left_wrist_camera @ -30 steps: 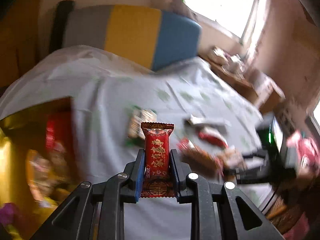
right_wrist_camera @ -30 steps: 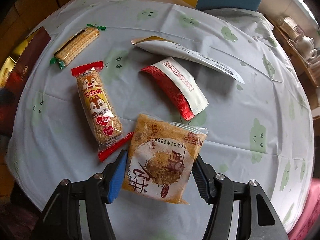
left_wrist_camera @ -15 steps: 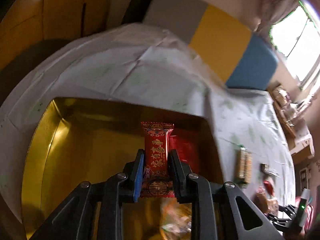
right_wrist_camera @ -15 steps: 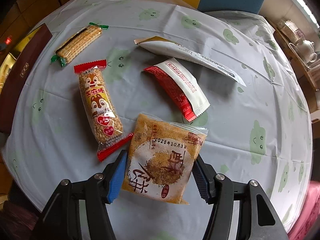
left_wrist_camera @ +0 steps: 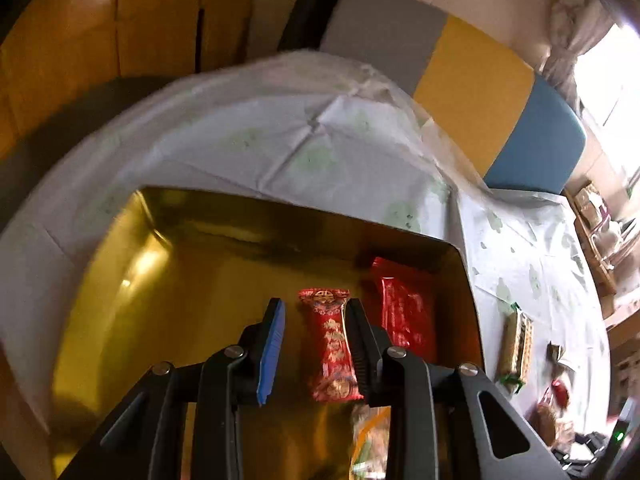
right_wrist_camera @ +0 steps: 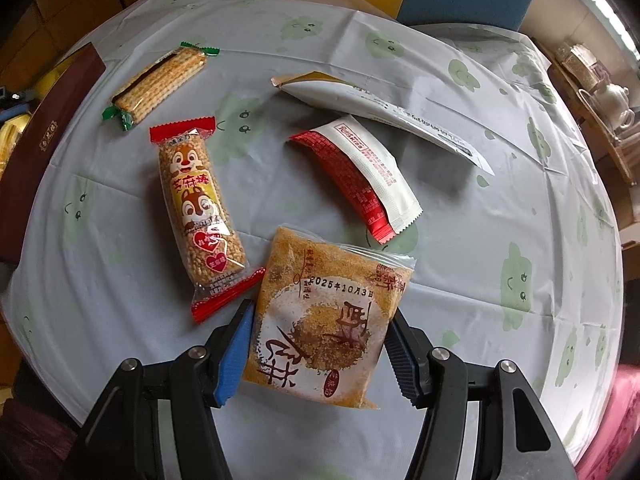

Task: Organize snacks
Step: 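Release the red wrapper into the tray with the left tool while the right holds the cake packet, then carry the brown cake packet into the gold tray and release it with the right tool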

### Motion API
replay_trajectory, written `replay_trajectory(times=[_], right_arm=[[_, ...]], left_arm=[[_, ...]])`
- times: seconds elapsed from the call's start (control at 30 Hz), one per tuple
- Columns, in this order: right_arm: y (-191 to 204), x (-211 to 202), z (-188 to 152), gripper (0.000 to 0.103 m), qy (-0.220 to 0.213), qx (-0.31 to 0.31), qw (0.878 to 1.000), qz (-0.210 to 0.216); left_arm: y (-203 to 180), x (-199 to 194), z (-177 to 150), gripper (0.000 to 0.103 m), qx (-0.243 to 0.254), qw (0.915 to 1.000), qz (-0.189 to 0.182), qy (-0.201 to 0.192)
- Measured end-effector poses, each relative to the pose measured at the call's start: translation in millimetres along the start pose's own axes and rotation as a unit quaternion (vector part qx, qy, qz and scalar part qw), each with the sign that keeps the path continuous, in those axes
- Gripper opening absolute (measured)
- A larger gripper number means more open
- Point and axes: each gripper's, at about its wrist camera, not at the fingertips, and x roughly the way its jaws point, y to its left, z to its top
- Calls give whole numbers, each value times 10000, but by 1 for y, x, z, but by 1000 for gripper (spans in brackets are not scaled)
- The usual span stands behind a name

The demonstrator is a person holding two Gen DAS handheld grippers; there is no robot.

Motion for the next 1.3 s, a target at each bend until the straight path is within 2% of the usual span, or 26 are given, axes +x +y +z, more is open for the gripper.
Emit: replay_trajectory(times=[0.17,0.4,0.73,1.0,1.17,1.3], right_arm=[[1,-1,0,62,-22,-22,10000,-20],[4,-4,-2,62,-68,-62,9999,-64],[9,-8,-4,62,-151,-128,9997,-131],[-8,-27,-4,62,-535,423,9976,-139],[-15,-46,-4,62,-944,705,9928,211],[3,-54,0,62,-1084,546,9907,610]], left_arm=[[-14,-38,-20,34,341,9987,77,-359],[-34,-68,-46,35,685,9957,85,-615],[-40,-88,-83,35,938,9937,144,-600],[-32,-91,-92,35,880,9942,217,-577],[-23,-90,-95,35,788,9951,252,-544],[-14,-87,-98,35,699,9962,228,-471]])
